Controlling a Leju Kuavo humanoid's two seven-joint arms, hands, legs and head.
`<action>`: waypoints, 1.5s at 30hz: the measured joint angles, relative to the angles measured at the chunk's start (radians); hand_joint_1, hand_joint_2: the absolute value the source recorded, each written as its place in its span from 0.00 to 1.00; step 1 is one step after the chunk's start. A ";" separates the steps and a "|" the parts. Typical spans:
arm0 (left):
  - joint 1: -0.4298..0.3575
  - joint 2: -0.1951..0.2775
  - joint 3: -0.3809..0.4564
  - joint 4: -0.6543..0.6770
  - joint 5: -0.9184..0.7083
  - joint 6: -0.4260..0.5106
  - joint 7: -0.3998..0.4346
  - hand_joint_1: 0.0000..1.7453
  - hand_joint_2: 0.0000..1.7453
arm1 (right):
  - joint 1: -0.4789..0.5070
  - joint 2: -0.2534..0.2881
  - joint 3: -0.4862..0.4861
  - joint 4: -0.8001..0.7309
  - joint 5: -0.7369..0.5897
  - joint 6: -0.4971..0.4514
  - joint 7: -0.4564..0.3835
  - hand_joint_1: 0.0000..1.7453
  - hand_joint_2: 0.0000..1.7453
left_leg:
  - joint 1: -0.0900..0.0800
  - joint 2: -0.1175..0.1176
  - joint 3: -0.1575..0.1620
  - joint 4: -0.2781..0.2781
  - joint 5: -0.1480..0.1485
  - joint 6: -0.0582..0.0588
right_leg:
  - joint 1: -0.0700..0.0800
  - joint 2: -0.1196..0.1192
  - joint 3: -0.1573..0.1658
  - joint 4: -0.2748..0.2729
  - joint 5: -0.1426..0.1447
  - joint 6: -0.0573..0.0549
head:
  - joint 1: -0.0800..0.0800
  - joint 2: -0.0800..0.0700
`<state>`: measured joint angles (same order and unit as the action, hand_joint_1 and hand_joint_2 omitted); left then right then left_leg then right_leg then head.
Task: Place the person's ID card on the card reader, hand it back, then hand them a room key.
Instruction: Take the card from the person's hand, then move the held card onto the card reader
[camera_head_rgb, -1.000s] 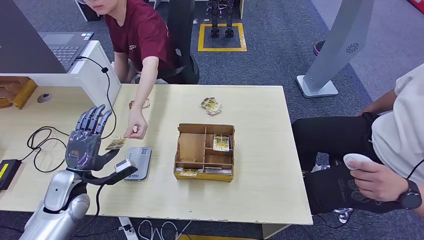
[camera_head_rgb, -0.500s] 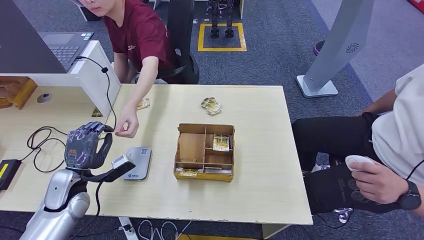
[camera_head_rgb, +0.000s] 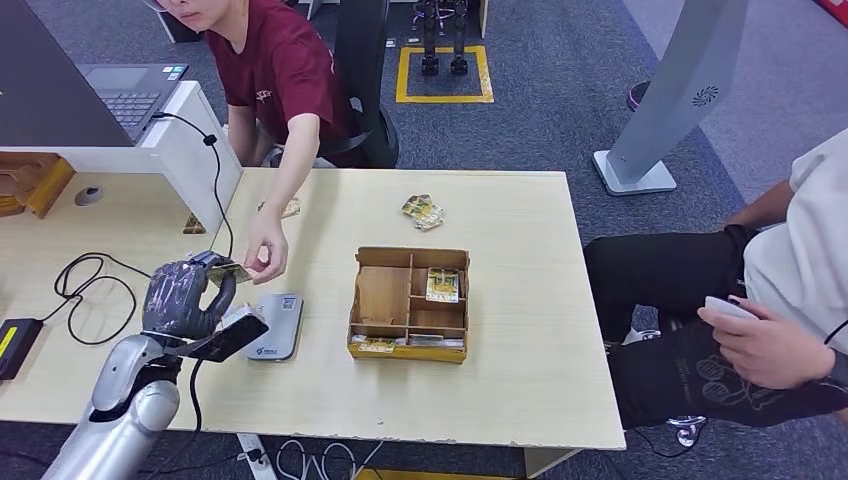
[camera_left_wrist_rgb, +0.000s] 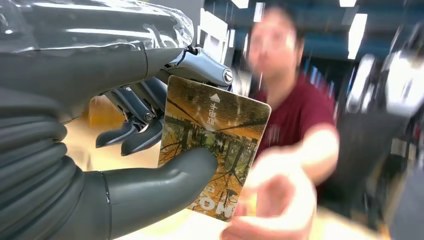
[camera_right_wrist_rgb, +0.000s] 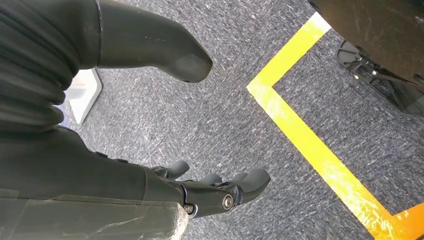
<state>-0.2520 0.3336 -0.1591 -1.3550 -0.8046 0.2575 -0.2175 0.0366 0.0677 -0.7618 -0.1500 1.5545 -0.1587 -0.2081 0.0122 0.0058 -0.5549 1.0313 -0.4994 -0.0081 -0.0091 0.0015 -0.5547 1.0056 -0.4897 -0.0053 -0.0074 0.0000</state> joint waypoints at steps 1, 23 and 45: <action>-0.002 -0.002 -0.002 0.000 0.037 -0.059 0.006 1.00 1.00 | 0.000 0.001 0.000 0.000 -0.001 -0.002 0.000 0.00 1.00 | 0.000 0.000 0.000 0.000 0.000 0.000 | 0.000 0.000 0.000 0.000 0.000 0.000 | 0.000 0.000; -0.036 0.013 -0.143 0.031 0.208 -0.361 0.108 1.00 1.00 | -0.001 0.006 0.000 0.000 -0.002 -0.005 0.009 0.00 1.00 | 0.000 0.000 0.000 0.000 0.000 0.000 | 0.000 0.000 0.000 0.000 0.000 0.000 | 0.000 0.000; -0.089 -0.125 -0.220 0.219 0.075 -0.208 0.178 1.00 1.00 | -0.010 0.012 0.028 0.000 0.011 -0.005 0.012 0.00 1.00 | 0.000 0.000 0.000 0.000 0.000 0.000 | 0.000 0.000 0.000 0.000 0.000 0.000 | 0.000 0.000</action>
<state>-0.3412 0.2083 -0.3796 -1.1365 -0.7300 0.0496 -0.0400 0.0266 0.0801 -0.7342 -0.1499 1.5652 -0.1635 -0.1961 0.0121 0.0058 -0.5552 1.0315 -0.4994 -0.0081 -0.0092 0.0014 -0.5547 1.0056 -0.4894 -0.0055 -0.0076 -0.0001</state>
